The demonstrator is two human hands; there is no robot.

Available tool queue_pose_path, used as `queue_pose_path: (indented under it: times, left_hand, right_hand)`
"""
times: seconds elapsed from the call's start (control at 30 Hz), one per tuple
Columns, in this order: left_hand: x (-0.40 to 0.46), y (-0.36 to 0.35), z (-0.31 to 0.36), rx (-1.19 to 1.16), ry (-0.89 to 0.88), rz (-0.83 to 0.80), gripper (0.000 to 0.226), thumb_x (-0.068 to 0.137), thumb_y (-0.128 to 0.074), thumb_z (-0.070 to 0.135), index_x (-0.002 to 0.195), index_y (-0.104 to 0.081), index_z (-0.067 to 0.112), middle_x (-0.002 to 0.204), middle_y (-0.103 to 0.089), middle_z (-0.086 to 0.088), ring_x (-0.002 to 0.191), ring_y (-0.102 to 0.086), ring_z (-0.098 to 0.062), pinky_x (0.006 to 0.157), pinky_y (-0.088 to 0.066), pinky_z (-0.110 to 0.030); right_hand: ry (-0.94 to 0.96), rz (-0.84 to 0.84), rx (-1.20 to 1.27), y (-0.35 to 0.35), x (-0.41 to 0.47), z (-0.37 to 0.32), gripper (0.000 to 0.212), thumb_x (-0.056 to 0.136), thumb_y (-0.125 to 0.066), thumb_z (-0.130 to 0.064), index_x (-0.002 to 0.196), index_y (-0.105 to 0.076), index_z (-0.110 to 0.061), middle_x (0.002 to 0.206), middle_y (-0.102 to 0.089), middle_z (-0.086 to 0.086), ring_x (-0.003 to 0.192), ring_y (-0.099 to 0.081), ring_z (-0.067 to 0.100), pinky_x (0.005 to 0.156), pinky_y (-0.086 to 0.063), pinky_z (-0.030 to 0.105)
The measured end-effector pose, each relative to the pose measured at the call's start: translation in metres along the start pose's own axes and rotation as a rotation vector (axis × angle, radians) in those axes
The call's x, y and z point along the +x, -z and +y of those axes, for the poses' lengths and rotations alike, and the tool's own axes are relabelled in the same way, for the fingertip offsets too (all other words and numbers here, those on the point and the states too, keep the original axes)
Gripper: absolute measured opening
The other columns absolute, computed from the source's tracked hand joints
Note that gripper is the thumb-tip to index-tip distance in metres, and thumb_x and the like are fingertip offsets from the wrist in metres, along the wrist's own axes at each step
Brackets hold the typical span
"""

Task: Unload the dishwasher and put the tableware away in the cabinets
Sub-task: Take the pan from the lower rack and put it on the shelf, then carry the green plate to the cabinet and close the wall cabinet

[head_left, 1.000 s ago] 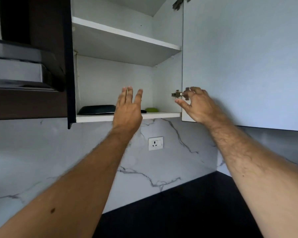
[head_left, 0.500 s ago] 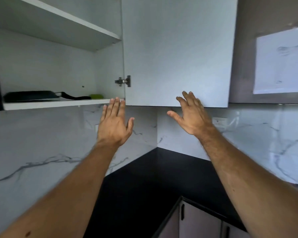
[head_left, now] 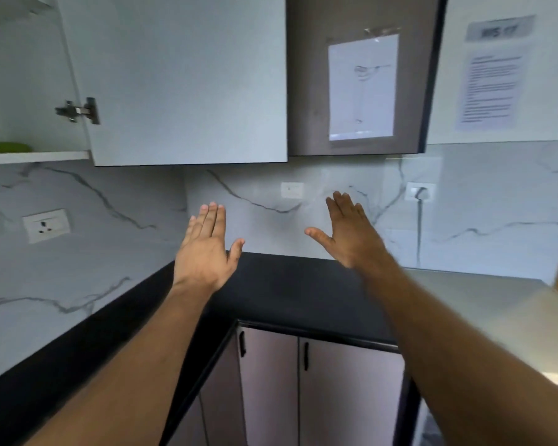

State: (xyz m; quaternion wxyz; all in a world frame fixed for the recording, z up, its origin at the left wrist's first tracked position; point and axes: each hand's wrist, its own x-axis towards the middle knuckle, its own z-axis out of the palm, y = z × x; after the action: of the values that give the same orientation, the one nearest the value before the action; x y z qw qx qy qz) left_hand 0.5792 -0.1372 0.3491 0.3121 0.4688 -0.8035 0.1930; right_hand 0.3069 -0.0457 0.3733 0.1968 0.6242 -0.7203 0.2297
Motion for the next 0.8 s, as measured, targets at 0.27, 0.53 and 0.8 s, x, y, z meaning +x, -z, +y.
queue_pose_path:
  times: [0.27, 0.53, 0.8]
  left_hand:
    - [-0.053, -0.027, 0.132, -0.107, -0.085, -0.114, 0.074, 0.100, -0.019, 0.055, 0.156, -0.002, 0.009, 0.165, -0.002, -0.006, 0.151, 0.004, -0.016, 0.124, 0.001, -0.035]
    - [-0.140, -0.049, 0.273, -0.283, -0.244, -0.188, 0.074, 0.100, -0.038, 0.049, 0.155, -0.017, 0.004, 0.162, -0.018, -0.013, 0.151, -0.012, -0.025, 0.123, -0.013, -0.042]
    - [-0.189, -0.081, 0.371, -0.312, -0.390, -0.322, 0.079, 0.094, -0.020, 0.054, 0.154, -0.020, 0.002, 0.160, -0.021, -0.015, 0.150, -0.015, -0.026, 0.122, -0.012, -0.041]
  right_hand:
    - [-0.140, -0.130, -0.090, 0.027, -0.121, 0.114, 0.110, 0.078, -0.006, -0.083, 0.157, -0.007, -0.007, 0.165, -0.003, 0.011, 0.152, 0.003, 0.023, 0.124, -0.002, 0.042]
    - [-0.324, -0.245, -0.183, 0.060, -0.264, 0.221, 0.105, 0.083, -0.011, -0.081, 0.157, -0.006, -0.007, 0.165, -0.002, 0.010, 0.152, 0.003, 0.021, 0.124, -0.001, 0.043]
    - [-0.475, -0.355, -0.212, 0.067, -0.351, 0.291, 0.104, 0.082, -0.008, -0.081, 0.157, 0.003, -0.010, 0.165, 0.007, 0.009, 0.151, 0.009, 0.021, 0.122, 0.004, 0.040]
